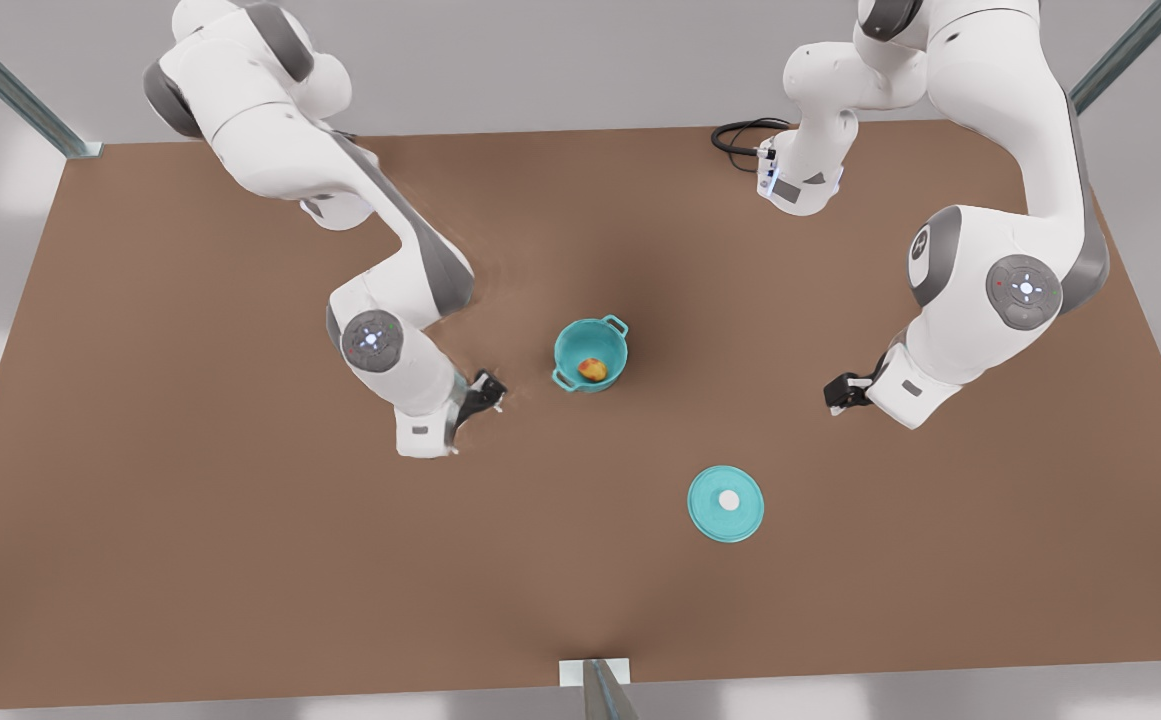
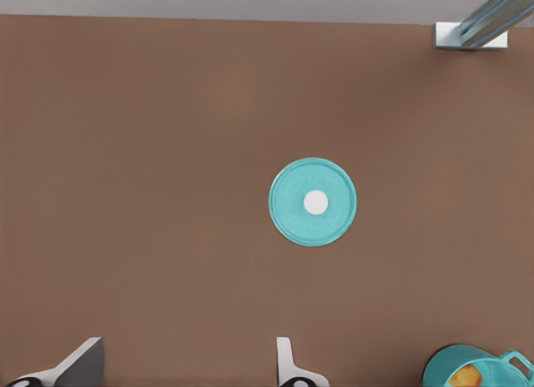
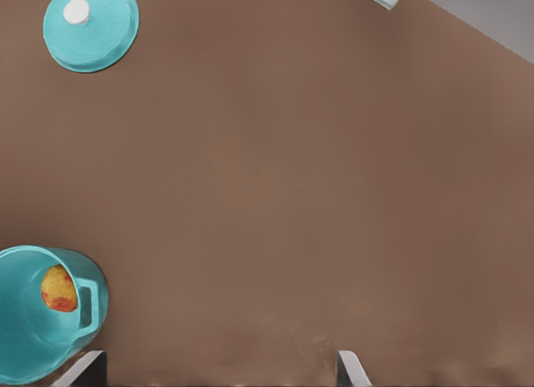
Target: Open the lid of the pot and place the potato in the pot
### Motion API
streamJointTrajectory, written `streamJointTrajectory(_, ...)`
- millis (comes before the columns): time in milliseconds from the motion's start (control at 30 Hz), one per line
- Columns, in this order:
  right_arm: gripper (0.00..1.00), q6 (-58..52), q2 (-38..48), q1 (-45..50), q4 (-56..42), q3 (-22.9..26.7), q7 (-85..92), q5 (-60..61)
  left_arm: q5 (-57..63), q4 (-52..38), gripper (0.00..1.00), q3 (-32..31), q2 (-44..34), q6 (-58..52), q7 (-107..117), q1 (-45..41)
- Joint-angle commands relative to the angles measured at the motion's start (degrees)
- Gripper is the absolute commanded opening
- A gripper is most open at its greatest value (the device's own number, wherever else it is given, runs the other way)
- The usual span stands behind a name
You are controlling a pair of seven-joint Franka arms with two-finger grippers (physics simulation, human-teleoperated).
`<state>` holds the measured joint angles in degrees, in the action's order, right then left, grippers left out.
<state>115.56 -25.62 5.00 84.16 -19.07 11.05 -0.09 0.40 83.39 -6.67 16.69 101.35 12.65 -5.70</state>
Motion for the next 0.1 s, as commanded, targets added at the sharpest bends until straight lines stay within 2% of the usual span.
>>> streamJointTrajectory(0, 1.00, -19.4, 3.4, -11.5, -2.0, 0.1, -0.3, -0.1, 0.0, 0.0, 1.00, 0.0, -0.1, -0.2, 0.3, -0.1)
streamJointTrajectory(67, 1.00, -24.1, 5.3, -17.3, -1.9, -0.3, 1.4, -6.9, 0.0, 0.0, 1.00, 0.0, 0.0, -0.2, 0.3, -0.2)
